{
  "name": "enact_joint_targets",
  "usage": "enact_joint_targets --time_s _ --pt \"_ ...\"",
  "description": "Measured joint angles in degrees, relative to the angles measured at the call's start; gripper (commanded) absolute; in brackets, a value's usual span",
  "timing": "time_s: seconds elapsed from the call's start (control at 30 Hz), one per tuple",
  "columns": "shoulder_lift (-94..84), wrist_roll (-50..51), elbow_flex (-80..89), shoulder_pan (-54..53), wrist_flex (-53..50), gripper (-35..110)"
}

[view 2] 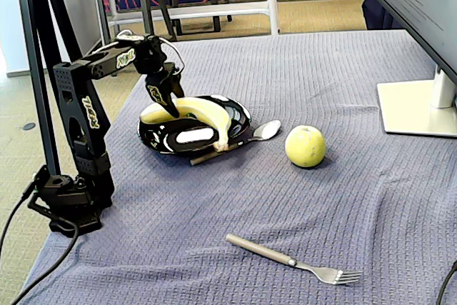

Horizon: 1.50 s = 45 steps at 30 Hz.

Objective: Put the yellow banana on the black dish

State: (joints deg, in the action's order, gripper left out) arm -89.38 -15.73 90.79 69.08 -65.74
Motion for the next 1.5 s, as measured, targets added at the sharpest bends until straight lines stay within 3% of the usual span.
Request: enact_joint_targets --time_s 0.33,0.97,1.17,1.3,1.5 --pt "2.4 3.3 -0.1 0.8 1.1 1" --pt "2.4 6.8 0.0 0.7 1.8 17" --pt "2.2 9.4 3.4 -2.0 3.4 13" --pt "2.2 10.5 5.8 -3.9 4.0 19" --pt "2.2 10.9 6.1 -5.1 4.0 12"
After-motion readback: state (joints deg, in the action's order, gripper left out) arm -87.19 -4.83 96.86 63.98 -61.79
